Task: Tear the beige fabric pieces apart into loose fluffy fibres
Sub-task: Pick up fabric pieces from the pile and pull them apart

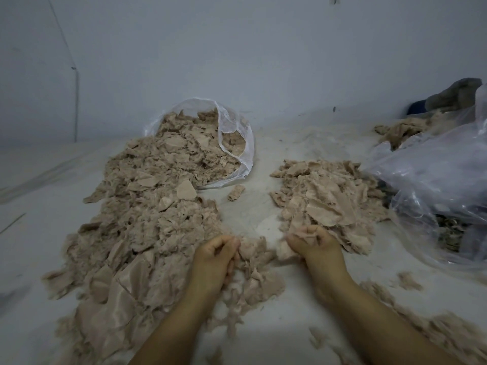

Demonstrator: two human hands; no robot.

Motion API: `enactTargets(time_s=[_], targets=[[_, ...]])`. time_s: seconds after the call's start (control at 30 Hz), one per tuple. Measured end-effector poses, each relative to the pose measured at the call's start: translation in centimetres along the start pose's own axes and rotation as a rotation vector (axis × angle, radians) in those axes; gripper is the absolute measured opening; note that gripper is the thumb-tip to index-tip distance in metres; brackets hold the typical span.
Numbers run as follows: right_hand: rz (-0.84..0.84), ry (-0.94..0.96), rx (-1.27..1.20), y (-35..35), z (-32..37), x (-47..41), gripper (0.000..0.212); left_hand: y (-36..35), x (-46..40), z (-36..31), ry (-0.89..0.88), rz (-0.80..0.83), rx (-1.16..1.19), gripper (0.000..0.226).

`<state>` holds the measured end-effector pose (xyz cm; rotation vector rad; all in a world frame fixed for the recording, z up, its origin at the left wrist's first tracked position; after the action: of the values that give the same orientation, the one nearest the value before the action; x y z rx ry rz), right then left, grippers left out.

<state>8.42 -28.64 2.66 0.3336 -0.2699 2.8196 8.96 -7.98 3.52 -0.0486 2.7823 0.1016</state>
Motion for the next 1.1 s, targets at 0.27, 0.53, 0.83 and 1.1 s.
enactTargets(time_s=[0.27, 0.53, 0.83, 1.1], targets=[[-0.007, 0.434, 0.817, -3.0, 1.1, 2.2, 0.017, -1.3, 0.1, -0.3, -0.287, 0.259, -0.747, 0.022], [0.151, 0.382, 1.131, -4.8, -0.8, 2.4, 0.018, -0.3, -0.1, -1.4, -0.385, 0.084, -0.622, 0.010], [0.154, 0.296, 0.481, -3.2, 0.4, 2.3, 0.017, -2.0, 0.5, -1.0, -0.225, 0.284, -0.292, 0.018], [0.298, 0.219, 0.349, -3.9, -0.3, 2.5, 0.008, -2.2, 0.5, -1.8, -0.157, 0.260, -0.091, 0.027]])
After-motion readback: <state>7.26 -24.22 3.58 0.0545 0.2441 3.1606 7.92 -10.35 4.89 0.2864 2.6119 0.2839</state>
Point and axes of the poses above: each hand's wrist, its own x-axis away from the middle knuckle, its own y-axis out of the back of the hand, z = x × y, the point moved 7 cm from there along -x, towards the middle knuckle, and after that the axes turned 14 degrees about -y, right-handed, at the moved point
